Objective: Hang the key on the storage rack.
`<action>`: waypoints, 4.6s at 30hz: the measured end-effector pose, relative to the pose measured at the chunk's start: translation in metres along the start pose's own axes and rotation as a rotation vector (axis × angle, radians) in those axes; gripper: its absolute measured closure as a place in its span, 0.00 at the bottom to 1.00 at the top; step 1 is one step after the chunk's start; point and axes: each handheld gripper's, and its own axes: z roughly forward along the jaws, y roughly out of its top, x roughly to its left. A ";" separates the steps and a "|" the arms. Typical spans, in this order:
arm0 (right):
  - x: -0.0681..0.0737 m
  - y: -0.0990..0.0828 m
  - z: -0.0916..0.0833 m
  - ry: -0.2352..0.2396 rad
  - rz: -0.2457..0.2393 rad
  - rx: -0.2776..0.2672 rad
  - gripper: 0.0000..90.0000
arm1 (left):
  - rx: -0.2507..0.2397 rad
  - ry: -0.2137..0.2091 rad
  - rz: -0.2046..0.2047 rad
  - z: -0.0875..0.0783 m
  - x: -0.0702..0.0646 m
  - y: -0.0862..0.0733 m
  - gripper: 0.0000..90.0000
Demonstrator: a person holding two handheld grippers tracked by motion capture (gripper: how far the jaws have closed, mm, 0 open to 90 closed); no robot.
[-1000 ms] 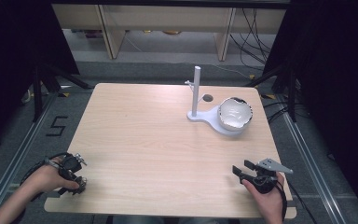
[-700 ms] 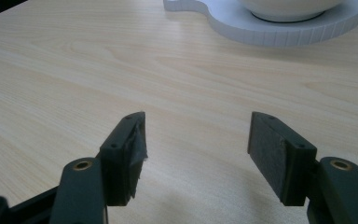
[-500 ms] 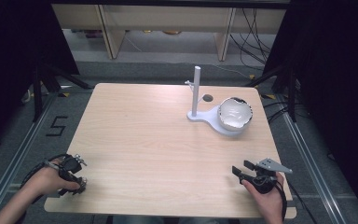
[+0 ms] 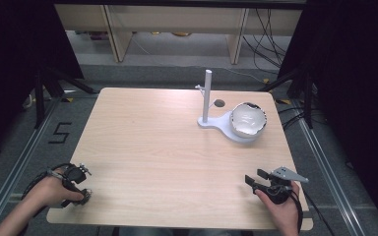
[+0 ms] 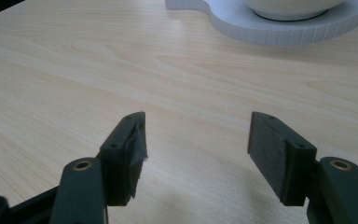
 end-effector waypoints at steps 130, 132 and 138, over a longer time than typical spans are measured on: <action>-0.002 0.000 0.002 0.014 -0.043 0.011 0.42 | -0.028 -0.019 0.149 -0.011 -0.010 0.041 0.99; -0.002 0.000 0.003 0.015 -0.042 0.011 0.42 | -0.046 -0.018 0.141 -0.012 -0.010 0.041 0.99; -0.002 0.000 0.002 0.014 -0.040 0.013 0.42 | -0.079 -0.015 0.136 -0.020 -0.012 0.043 0.99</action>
